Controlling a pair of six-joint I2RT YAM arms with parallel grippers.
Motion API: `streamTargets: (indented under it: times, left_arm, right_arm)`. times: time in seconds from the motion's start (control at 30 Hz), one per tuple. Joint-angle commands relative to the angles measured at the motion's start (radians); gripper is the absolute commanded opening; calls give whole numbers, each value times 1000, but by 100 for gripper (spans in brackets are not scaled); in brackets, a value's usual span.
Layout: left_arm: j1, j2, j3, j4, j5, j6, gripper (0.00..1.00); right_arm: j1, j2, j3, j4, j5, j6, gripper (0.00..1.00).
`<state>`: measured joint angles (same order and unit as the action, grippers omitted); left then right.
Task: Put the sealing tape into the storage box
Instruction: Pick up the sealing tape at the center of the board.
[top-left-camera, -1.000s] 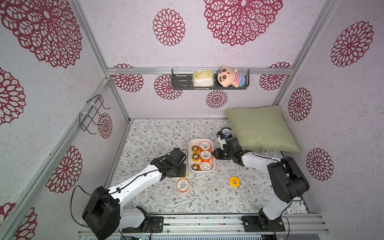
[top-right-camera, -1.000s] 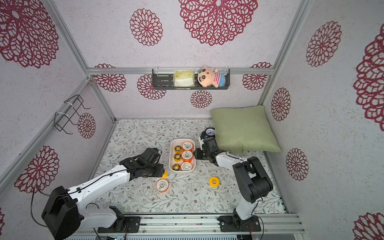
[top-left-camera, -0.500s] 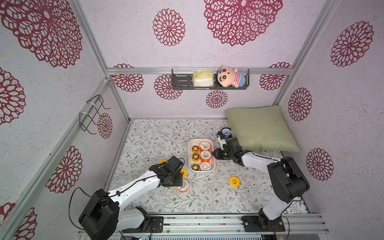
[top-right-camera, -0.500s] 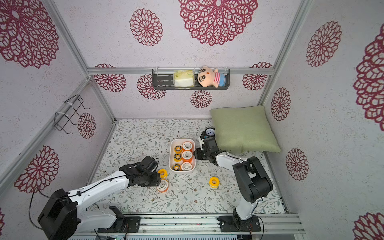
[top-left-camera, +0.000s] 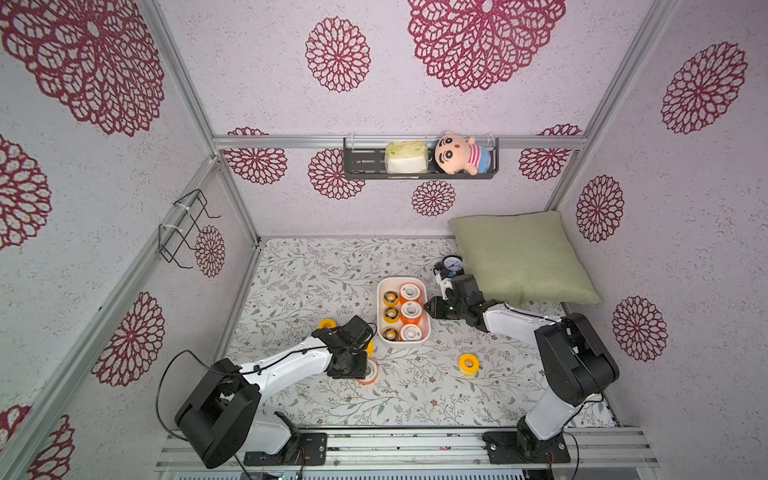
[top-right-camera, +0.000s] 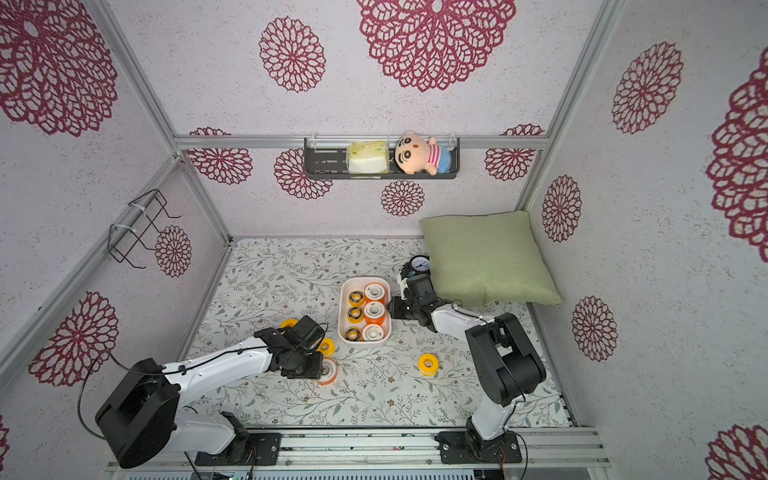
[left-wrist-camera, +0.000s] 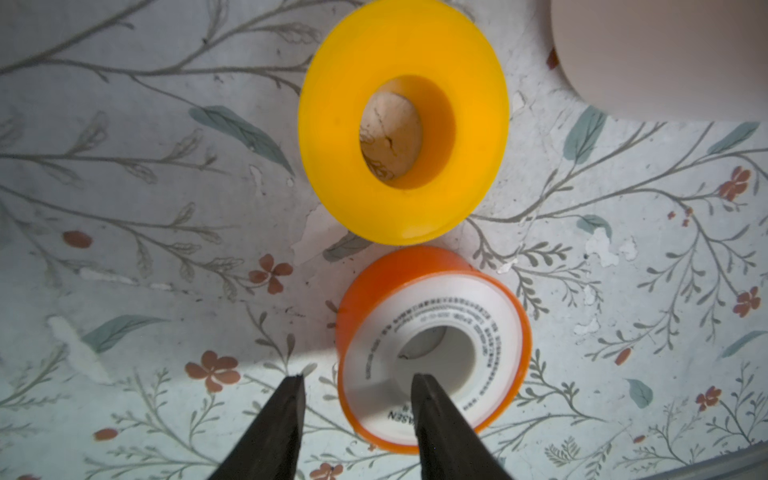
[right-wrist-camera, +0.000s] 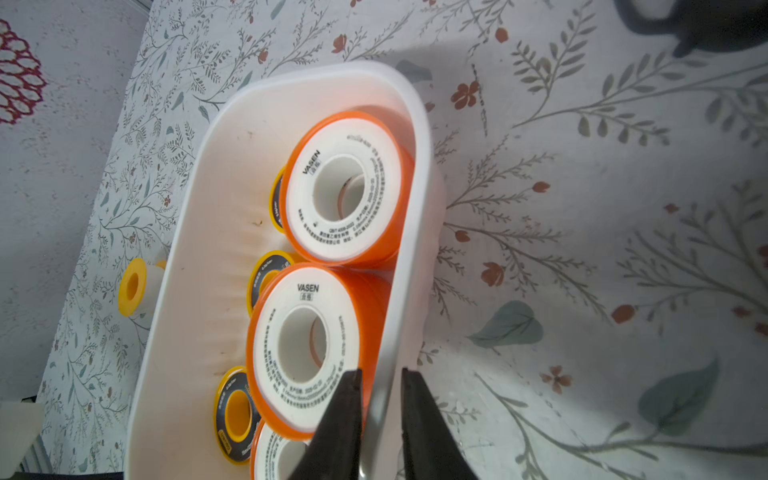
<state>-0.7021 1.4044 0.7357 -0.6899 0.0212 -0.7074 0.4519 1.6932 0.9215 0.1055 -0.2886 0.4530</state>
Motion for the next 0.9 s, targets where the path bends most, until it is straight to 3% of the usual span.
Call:
streamTargets:
  times: [0.0,0.27,0.63,0.87]
  left_arm:
    - [-15,24,7,16,0,11,45]
    - [-24,55,10,44,-7,5,35]
    - [-23,115,2,83,-37,-15,31]
    - [-27,42,53,77,-106,-33,27]
  right_arm:
    - [-7,-26,8,-12,7,-8,23]
    - [-8,-23,10,-12,3,-8,23]
    - [-8,-20,8,-12,-3,-8,23]
    - [-8,-23,9,-12,-6,-7,23]
